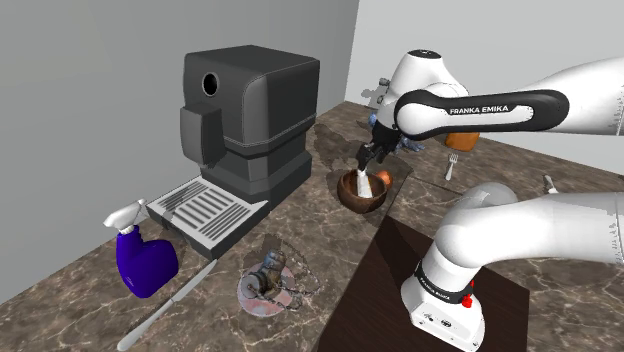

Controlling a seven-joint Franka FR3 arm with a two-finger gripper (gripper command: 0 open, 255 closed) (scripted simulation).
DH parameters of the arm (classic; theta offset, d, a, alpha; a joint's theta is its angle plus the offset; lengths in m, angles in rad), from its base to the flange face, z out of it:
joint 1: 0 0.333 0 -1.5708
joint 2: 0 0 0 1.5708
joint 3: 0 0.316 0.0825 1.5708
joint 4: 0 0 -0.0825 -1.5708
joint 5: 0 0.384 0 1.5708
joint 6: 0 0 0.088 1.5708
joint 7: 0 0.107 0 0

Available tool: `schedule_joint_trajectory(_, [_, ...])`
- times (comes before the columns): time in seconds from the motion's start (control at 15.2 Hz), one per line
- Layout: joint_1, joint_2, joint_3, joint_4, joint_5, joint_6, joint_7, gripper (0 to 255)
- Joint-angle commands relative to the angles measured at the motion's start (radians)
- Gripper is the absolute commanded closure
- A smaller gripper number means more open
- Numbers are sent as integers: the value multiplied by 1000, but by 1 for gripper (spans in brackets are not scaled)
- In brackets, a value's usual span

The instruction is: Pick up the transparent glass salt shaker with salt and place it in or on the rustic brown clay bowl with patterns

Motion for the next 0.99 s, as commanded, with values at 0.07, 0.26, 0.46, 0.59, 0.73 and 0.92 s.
schedule_joint_trajectory(0.07, [0,0,0,0,0,0,0,0])
schedule_joint_trajectory(0.26, [3,-21,6,23,7,-44,-1,0])
schedule_joint_trajectory(0.46, [10,-64,23,95,24,-159,-4,0])
schedule_joint_trajectory(0.59, [10,-64,24,95,24,-159,-4,0])
schedule_joint_trajectory(0.73, [10,-64,24,95,24,-159,-4,0])
schedule_joint_trajectory(0.92, [10,-64,24,95,24,-159,-4,0])
